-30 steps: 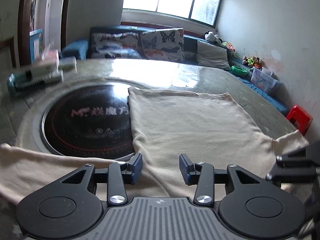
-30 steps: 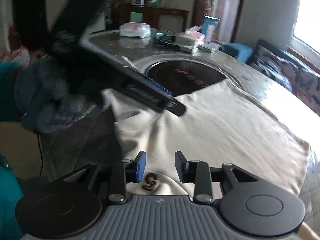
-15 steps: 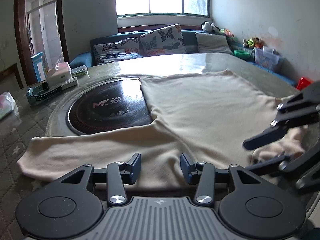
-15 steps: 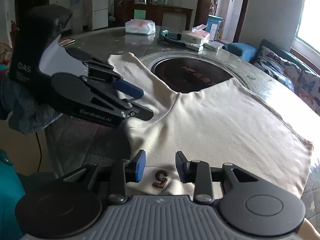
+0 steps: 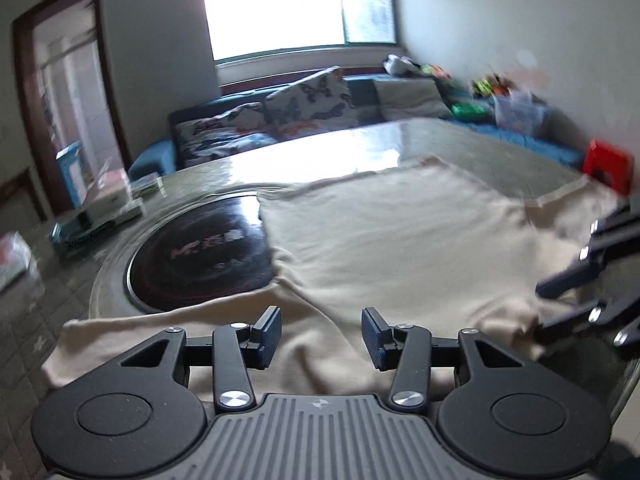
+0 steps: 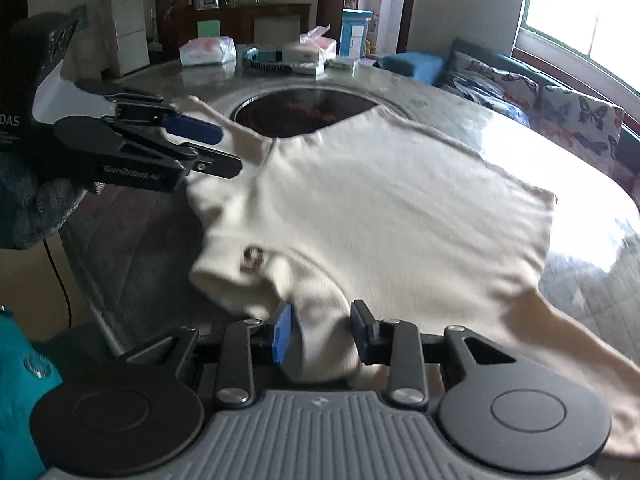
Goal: Fold clothes
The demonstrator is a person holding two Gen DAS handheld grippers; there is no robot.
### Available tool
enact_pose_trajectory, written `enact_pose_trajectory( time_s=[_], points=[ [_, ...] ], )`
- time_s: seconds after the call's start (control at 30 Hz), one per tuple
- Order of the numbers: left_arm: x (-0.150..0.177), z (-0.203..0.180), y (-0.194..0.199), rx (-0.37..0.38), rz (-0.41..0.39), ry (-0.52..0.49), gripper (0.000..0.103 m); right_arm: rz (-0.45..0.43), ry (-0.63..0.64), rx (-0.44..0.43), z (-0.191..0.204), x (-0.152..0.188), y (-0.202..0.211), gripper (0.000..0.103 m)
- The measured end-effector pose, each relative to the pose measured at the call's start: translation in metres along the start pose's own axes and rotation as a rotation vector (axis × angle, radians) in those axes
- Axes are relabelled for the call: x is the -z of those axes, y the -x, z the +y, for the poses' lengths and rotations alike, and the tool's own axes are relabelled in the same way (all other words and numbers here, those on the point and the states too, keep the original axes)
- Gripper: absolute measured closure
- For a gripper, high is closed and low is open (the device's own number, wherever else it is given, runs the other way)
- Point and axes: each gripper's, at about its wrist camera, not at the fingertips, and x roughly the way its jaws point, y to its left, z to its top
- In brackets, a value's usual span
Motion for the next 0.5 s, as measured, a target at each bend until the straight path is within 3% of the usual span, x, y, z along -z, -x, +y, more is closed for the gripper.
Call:
enact_pose_trajectory(
  time_s=[0.17, 0.33, 0.5],
  points=[
    [0.008, -0.008, -0.005, -0.023, 0.025, -0.062, 0.053, -0.036, -0.024, 0.001, -0.003, 0.004, 0.014, 0.071],
    [0.008, -0.008, -0.001, -0.029, 0.027, -0.071, 0.051, -0.012, -0.07, 0.001, -0.007, 0.013, 0.007, 0.071],
    [-0.008, -0.005, 0.007, -0.008, -0.003, -0.041, 0.051, -0.069, -0.094, 0.008, -0.014, 0.012, 0.026, 0.07]
  ],
)
